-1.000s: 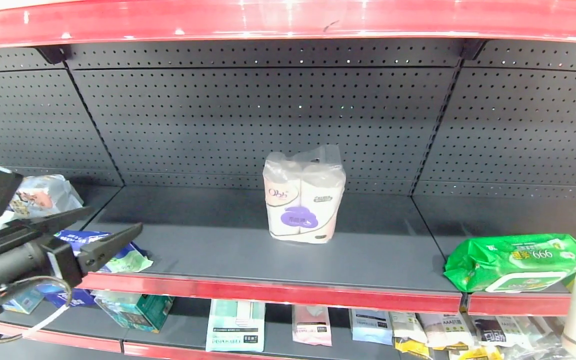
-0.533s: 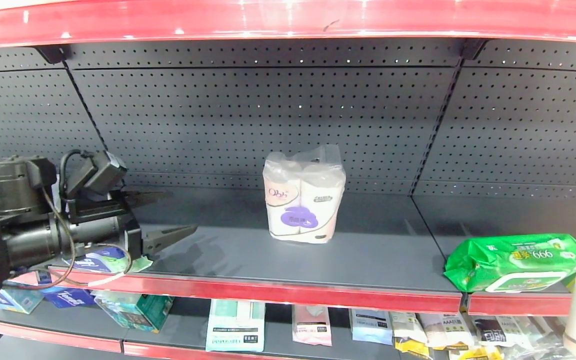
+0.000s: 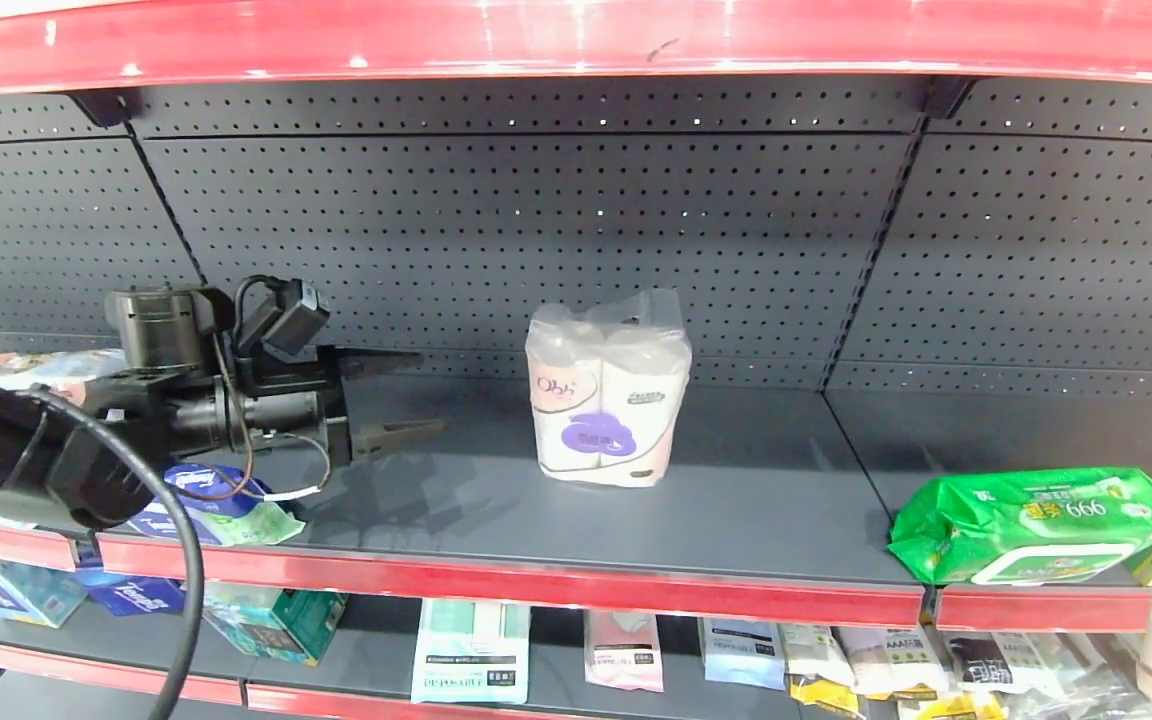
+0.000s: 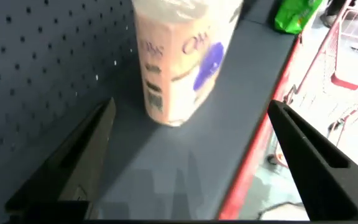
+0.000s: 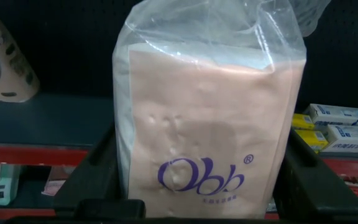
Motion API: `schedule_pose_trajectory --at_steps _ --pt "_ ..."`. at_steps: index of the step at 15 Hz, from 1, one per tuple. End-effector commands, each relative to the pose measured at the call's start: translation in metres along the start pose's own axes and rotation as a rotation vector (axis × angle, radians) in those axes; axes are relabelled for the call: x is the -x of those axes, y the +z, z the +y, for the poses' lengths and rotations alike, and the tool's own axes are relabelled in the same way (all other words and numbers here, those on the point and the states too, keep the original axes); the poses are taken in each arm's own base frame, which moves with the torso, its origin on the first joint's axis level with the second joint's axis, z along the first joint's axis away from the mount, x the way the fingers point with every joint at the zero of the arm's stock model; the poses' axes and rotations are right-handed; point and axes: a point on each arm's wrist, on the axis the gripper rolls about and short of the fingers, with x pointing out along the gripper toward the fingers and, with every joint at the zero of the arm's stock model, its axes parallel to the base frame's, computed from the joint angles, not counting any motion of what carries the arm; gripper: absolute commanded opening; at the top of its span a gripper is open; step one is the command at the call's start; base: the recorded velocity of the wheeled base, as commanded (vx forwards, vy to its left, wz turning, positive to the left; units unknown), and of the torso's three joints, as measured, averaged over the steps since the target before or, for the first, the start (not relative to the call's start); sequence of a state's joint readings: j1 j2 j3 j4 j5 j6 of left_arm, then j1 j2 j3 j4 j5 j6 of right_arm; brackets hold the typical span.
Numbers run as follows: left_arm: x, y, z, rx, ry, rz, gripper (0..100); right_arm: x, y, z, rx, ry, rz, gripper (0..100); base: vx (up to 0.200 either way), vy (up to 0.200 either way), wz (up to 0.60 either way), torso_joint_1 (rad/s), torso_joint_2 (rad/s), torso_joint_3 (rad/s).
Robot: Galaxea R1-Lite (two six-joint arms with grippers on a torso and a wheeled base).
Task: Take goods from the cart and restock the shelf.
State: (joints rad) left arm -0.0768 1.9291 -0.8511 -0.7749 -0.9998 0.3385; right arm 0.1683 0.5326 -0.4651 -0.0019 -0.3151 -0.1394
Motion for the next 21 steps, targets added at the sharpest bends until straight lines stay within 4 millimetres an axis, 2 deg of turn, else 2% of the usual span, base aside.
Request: schedule_pose_trajectory --at_steps 1,7,21 --pt "-0.021 -0.011 0.014 0.002 -0.033 -0.005 100 -0.001 0.001 0.0 0.0 0.0 0.0 0 0.0 0.0 0.0 0.0 0.0 0.0" --pt "-0.062 -0.011 0.025 -0.011 -0.096 -0.03 100 -0.001 0.0 0.0 0.002 -0.004 0.007 0 0.0 0.0 0.0 0.0 0.0 0.0" --pt "-0.099 -0.021 0.053 -0.044 -0.105 -0.056 100 -0.001 0.002 0.0 0.001 -0.008 0.0 0 0.0 0.0 0.0 0.0 0.0 0.0"
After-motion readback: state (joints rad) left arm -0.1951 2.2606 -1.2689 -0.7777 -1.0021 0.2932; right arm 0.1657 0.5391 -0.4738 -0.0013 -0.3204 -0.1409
